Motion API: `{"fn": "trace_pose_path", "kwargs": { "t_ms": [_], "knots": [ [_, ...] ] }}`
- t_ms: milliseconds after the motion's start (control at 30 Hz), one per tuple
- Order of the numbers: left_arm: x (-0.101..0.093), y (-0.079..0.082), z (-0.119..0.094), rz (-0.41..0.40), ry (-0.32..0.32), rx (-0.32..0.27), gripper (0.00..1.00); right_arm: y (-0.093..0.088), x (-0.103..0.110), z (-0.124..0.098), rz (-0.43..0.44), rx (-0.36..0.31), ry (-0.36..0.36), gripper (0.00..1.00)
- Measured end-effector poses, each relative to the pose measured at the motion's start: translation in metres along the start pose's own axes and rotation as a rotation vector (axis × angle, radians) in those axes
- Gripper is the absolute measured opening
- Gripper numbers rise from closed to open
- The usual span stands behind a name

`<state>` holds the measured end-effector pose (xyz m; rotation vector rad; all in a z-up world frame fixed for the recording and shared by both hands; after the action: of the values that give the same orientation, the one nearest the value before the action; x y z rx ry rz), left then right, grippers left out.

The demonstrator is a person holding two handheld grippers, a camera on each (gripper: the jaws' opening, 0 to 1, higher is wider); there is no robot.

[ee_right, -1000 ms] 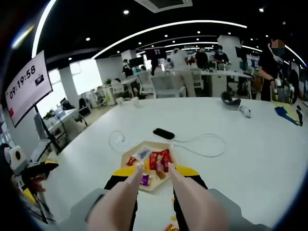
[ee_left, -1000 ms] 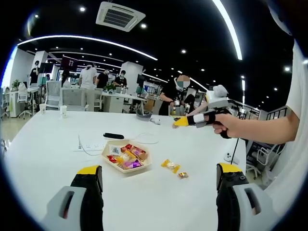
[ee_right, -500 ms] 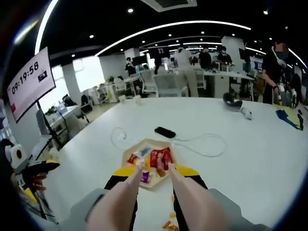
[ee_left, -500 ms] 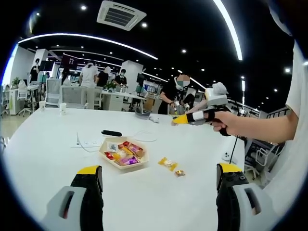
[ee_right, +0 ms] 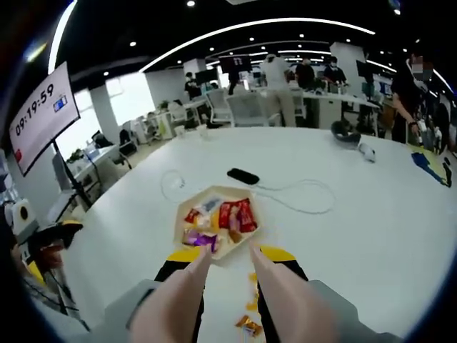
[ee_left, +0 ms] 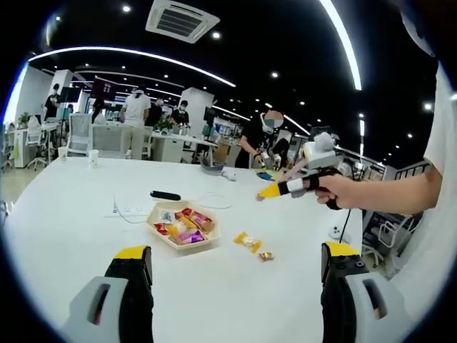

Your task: Place the target food into the container with the food tongs after gripping and lifting it, then release it inside without dropping or visibly crushing the food.

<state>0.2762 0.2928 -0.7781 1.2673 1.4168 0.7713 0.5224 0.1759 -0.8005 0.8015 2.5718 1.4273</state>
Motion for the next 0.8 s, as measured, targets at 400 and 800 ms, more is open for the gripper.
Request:
{"fn": "trace_pose_path", "kwargs": {
  "t_ms": [400, 800],
  "knots": [
    [0.0, 0.005, 0.006, 0.019, -0.017, 0.019, 0.99, -0.023, 0.0, 0.002, -0.068, 0.081, 0.032, 0.28],
    [0.004, 0.015, 0.014, 0.009, -0.021, 0.023, 0.99, -0.061, 0.001, 0.004, -0.07, 0.131, 0.092, 0.27]
  ]
}}
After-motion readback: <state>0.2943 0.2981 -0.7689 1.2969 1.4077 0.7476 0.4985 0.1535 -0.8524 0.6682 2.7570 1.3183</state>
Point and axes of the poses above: the point that each gripper's makers call its tool centre point, and the gripper's own axes: z roughly forward along the fingers, x roughly to its left, y roughly out of its top, the point moved 3 cm from there along -z, roughly backward along the fingers, and after that the axes turned 1 degree about y, right-handed, at the moved point
